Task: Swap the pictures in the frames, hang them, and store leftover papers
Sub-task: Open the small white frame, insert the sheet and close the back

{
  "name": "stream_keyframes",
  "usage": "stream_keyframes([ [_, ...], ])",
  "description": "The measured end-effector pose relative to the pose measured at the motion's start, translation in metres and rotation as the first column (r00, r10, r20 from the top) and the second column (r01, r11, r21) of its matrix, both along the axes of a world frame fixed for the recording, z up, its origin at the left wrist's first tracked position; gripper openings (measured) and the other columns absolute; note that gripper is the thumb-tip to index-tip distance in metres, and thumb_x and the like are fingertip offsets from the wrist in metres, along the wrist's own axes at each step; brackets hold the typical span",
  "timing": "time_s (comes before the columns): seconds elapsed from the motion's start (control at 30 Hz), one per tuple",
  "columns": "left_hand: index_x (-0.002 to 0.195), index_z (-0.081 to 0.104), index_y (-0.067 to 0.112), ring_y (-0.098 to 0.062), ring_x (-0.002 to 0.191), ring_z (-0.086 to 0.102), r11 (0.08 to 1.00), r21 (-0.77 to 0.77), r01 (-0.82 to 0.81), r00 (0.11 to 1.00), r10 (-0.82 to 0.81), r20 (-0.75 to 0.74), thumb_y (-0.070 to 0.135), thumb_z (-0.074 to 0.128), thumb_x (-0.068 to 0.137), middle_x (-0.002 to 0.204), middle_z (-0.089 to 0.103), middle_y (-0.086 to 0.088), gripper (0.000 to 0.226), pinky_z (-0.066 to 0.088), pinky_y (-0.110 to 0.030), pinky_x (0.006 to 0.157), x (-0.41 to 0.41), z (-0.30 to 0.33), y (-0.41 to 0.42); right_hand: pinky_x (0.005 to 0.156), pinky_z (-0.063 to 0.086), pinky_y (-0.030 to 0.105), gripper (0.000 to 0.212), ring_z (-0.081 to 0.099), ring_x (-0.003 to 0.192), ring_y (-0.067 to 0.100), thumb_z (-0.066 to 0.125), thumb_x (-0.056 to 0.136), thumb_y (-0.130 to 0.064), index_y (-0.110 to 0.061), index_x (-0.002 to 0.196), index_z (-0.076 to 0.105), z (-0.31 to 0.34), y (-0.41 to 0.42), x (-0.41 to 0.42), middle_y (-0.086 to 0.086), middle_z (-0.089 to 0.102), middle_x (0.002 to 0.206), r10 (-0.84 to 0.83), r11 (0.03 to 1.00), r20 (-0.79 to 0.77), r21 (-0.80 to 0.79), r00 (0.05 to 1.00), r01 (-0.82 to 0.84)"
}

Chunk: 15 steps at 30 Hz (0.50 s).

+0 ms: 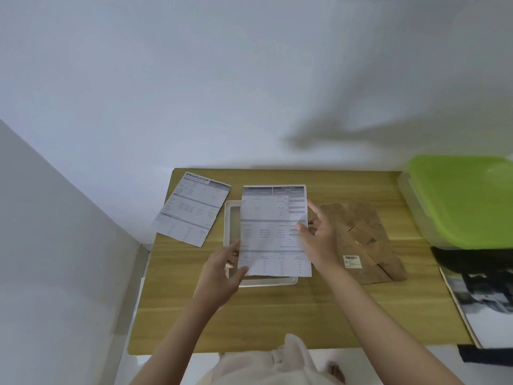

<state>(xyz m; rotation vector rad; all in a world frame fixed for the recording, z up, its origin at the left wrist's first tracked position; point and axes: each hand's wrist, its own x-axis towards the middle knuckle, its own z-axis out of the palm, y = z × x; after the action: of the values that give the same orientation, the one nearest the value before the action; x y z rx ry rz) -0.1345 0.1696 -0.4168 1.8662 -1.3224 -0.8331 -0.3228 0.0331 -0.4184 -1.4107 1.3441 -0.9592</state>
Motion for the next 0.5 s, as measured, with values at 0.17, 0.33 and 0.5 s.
stream_keyframes([
  [0.17,0.135,0.044,0.023,-0.002,0.078,0.058,0.999,-0.028,0.040,0.996,-0.042,-0.076,0.009,0.068,0.081,0.097,0.058,0.016,0.060,0.050,-0.012,0.066,-0.050,0.007,-0.010,0.077,0.057,0.031,0.052,0.065,0.095,0.013,0.062,0.088,-0.010,-0.028,0.134,0.048,-0.001,0.001,-0.055,-0.001,0.066,0.108,-0.043,0.999,0.021,0.002,0.999,0.043],
  [0.33,0.136,0.041,0.026,-0.007,0.075,0.060,0.987,0.003,0.159,0.983,-0.158,-0.098,0.010,0.068,0.081,0.094,0.060,0.012,0.064,0.051,-0.014,0.066,-0.129,0.003,-0.018,0.075,0.056,0.027,0.045,0.067,0.090,0.009,0.062,0.087,-0.007,-0.024,0.128,0.054,-0.007,0.009,-0.141,-0.003,0.069,0.101,-0.127,0.992,0.012,-0.008,0.992,0.127],
  [0.5,0.135,0.041,0.027,-0.001,0.074,0.059,0.969,0.036,0.246,0.960,-0.238,-0.151,0.007,0.067,0.081,0.090,0.059,0.016,0.063,0.050,-0.012,0.065,-0.238,-0.003,-0.027,0.074,0.057,0.027,0.043,0.067,0.091,0.012,0.061,0.087,-0.007,-0.022,0.128,0.055,-0.014,0.020,-0.254,-0.003,0.069,0.104,-0.196,0.980,-0.050,0.012,0.979,0.197],
])
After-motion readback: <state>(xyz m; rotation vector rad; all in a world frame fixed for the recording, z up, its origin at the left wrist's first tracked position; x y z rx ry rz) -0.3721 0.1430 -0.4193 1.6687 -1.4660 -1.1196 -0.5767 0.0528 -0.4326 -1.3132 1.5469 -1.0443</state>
